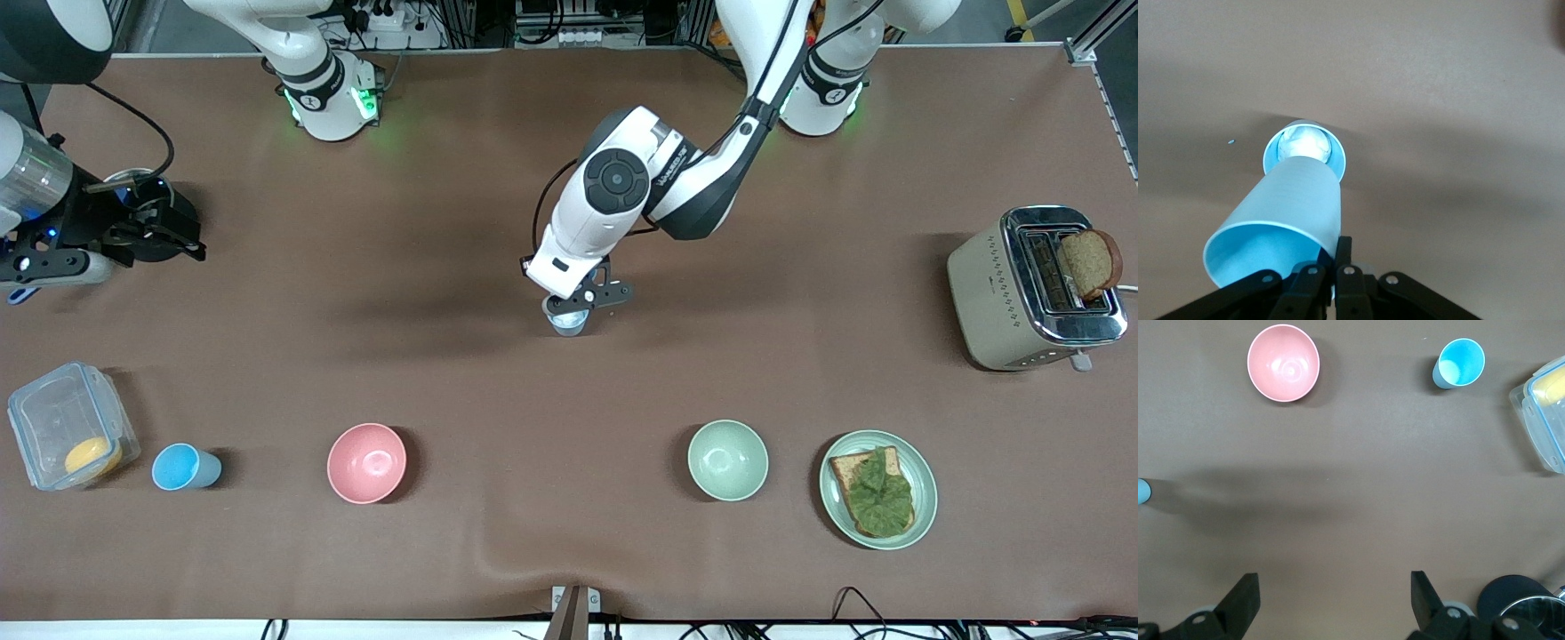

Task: Stack blue cups with both arms
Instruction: 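Lower the held cup into the centered cup and open the left gripper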

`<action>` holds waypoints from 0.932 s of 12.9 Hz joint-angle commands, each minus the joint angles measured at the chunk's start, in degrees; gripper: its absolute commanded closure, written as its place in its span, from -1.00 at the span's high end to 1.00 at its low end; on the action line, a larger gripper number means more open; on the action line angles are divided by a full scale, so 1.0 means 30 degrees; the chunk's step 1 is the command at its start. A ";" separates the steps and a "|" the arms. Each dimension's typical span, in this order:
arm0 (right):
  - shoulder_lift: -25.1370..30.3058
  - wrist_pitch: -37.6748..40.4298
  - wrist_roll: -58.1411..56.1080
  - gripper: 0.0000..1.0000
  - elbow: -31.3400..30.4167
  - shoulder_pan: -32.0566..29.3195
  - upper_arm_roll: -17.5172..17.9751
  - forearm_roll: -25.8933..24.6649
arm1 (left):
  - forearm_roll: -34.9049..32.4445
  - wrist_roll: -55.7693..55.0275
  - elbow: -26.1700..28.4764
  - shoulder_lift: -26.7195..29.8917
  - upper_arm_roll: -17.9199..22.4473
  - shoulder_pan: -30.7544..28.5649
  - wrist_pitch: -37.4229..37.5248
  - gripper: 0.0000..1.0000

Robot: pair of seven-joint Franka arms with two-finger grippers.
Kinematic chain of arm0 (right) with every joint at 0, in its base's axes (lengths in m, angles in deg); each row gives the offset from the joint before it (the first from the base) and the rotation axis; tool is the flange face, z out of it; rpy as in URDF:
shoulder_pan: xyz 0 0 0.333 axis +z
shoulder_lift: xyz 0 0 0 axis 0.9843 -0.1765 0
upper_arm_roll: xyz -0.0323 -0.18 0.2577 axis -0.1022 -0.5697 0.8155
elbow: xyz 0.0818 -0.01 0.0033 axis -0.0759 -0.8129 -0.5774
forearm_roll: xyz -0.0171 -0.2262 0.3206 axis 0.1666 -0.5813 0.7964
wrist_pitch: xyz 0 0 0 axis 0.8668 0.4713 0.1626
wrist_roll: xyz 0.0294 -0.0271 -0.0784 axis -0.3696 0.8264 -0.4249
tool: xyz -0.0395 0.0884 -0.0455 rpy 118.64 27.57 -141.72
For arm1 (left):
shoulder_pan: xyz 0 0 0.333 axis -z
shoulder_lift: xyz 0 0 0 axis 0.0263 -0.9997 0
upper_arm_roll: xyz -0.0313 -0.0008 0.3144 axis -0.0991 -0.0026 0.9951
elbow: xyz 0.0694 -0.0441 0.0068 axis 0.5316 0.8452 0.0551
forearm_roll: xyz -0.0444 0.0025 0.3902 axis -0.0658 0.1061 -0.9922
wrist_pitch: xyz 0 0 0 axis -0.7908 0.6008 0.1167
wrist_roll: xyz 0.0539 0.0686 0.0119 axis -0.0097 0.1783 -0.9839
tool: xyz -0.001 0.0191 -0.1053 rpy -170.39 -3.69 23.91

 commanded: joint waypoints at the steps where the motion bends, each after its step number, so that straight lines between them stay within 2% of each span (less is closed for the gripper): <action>1: 0.0104 0.0257 -0.0083 1.00 0.0121 -0.0443 0.0272 -0.0110 | 0.0501 -0.0247 -0.0639 -0.0691 0.0354 0.0294 -0.0361 -1.00; 10: 0.0104 0.0257 -0.0083 1.00 0.0092 -0.0443 0.0272 -0.0023 | 0.0970 -0.0101 -0.0493 -0.1103 0.0618 0.0235 -0.0802 -1.00; 12: 0.0104 0.0257 -0.0112 1.00 0.0092 -0.0472 0.0272 -0.0022 | 0.0970 -0.0101 -0.0493 -0.1132 0.0618 0.0235 -0.0802 -0.82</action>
